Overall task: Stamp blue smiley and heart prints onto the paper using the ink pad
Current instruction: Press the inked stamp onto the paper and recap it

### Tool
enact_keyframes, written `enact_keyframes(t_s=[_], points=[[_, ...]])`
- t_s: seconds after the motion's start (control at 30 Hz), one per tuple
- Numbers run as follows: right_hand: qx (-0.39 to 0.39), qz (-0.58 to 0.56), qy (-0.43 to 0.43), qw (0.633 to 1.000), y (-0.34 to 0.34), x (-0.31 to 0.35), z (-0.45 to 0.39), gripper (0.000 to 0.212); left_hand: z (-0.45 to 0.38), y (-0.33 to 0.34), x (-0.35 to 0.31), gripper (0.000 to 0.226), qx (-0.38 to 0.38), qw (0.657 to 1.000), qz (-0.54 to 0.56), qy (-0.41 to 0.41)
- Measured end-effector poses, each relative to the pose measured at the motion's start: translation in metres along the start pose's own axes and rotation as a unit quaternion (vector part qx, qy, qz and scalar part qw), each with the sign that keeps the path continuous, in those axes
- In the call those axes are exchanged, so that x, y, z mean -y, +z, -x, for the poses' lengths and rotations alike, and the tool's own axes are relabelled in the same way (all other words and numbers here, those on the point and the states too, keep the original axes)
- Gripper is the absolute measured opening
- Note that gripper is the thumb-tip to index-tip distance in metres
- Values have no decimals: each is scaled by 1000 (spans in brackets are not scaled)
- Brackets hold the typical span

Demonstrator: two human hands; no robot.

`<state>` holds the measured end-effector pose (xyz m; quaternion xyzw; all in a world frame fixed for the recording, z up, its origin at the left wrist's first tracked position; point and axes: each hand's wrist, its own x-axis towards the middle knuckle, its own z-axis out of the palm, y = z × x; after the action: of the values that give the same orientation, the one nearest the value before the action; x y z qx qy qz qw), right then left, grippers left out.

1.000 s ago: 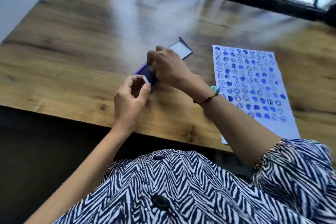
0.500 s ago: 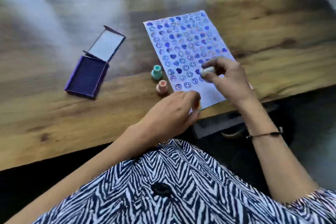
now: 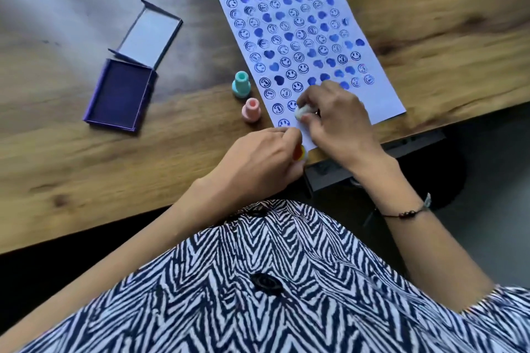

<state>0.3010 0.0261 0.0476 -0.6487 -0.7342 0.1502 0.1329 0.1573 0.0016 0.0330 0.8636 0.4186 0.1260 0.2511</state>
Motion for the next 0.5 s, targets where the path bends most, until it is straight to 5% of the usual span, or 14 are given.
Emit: enact_keyframes(t_s=[0.5], points=[[8, 145, -59, 988, 12, 7, -1, 10, 1, -6, 7, 29, 30, 999, 24, -28]])
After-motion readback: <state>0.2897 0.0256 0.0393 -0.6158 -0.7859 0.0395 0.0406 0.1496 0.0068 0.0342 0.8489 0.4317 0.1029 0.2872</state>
